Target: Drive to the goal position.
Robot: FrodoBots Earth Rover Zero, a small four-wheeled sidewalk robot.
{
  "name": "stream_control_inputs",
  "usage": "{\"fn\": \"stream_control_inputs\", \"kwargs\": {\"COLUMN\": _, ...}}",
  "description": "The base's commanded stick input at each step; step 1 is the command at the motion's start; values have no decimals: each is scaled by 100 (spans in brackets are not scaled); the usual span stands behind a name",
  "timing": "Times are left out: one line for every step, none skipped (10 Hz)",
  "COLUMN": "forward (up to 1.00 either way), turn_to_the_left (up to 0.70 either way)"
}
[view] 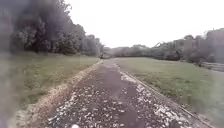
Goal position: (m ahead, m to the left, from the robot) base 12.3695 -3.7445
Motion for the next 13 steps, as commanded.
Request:
{"fn": "stream_control_inputs", "kwargs": {"forward": 100, "turn_to_the_left": 0}}
{"fn": "stream_control_inputs", "kwargs": {"forward": 100, "turn_to_the_left": 0}}
{"fn": "stream_control_inputs", "kwargs": {"forward": 100, "turn_to_the_left": 0}}
{"fn": "stream_control_inputs", "kwargs": {"forward": 100, "turn_to_the_left": 0}}
{"fn": "stream_control_inputs", "kwargs": {"forward": 100, "turn_to_the_left": 0}}
{"fn": "stream_control_inputs", "kwargs": {"forward": 100, "turn_to_the_left": 0}}
{"fn": "stream_control_inputs", "kwargs": {"forward": 100, "turn_to_the_left": 0}}
{"fn": "stream_control_inputs", "kwargs": {"forward": 100, "turn_to_the_left": 0}}
{"fn": "stream_control_inputs", "kwargs": {"forward": 100, "turn_to_the_left": 0}}
{"fn": "stream_control_inputs", "kwargs": {"forward": 100, "turn_to_the_left": 0}}
{"fn": "stream_control_inputs", "kwargs": {"forward": 100, "turn_to_the_left": 0}}
{"fn": "stream_control_inputs", "kwargs": {"forward": 100, "turn_to_the_left": 0}}
{"fn": "stream_control_inputs", "kwargs": {"forward": 100, "turn_to_the_left": -1}}
